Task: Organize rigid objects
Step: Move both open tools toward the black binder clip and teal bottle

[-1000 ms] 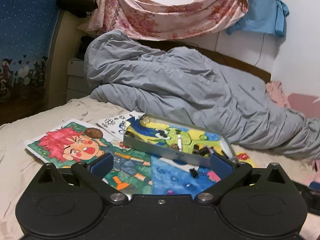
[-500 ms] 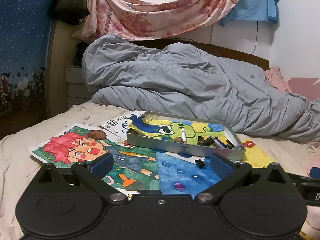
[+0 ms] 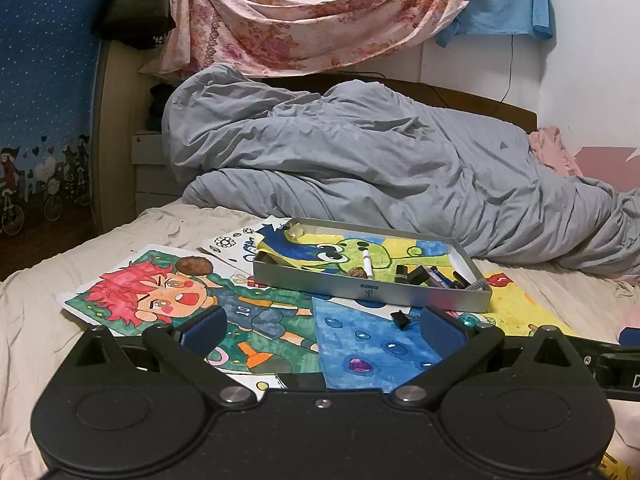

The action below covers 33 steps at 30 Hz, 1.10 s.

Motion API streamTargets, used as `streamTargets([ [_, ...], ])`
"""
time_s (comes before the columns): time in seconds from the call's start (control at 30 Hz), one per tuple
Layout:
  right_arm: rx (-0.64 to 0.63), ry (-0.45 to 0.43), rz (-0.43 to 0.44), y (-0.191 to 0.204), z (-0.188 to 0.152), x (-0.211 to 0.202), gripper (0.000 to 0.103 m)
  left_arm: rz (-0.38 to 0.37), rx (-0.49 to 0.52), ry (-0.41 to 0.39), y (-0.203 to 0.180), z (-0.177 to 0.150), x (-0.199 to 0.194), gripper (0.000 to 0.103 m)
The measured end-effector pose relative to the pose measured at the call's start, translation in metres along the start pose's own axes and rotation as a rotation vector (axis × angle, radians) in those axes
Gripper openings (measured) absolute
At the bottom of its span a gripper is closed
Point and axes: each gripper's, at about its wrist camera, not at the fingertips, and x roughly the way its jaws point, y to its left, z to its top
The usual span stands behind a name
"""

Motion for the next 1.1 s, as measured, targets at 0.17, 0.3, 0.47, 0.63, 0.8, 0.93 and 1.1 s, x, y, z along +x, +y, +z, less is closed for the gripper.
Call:
streamTargets([
  [0.17,0.003,0.003,0.000,0.000,0.000,0.000,0.102,0.002,0.001,0.004,0.000,0.000,0.000,0.102],
  [0.3,0.003,0.009,-0.004,0.001,0.000,0.001,0.102,0.008,-0.001,0.011,0.001,-0.001,0.001,0.102],
  [0.47,0.010,0.027,-0.015,0.001,0.000,0.004,0.102,0.011,0.000,0.017,0.002,-0.002,0.003,0.102],
  [0.63,0.027,0.044,-0.013,0.001,-0.002,0.008,0.102,0.023,-0.022,0.032,0.006,0.000,0.008,0.102],
  [0.8,0.033,0.056,-0.010,0.002,-0.001,0.010,0.103,0.033,-0.019,0.038,0.008,-0.002,0.010,0.102],
  [0.93,0.030,0.055,0.006,0.003,0.001,0.011,0.102,0.038,-0.016,0.050,0.009,-0.005,0.013,0.102],
  [1.1,0.021,0.055,0.021,0.004,0.003,0.012,0.102,0.047,-0.016,0.069,0.008,-0.006,0.018,0.102],
])
